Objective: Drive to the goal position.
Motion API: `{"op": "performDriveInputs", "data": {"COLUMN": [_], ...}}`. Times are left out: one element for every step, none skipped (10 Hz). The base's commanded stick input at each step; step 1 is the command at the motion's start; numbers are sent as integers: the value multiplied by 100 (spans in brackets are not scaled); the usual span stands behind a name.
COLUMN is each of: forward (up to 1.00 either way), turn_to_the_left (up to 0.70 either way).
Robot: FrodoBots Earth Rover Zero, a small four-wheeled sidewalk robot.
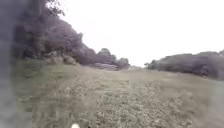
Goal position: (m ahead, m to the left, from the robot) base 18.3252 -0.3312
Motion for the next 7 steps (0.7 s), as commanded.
{"op": "performDriveInputs", "data": {"forward": [70,70,70,70,70,70,70], "turn_to_the_left": [-35,-35,-35,0,0,0,0]}}
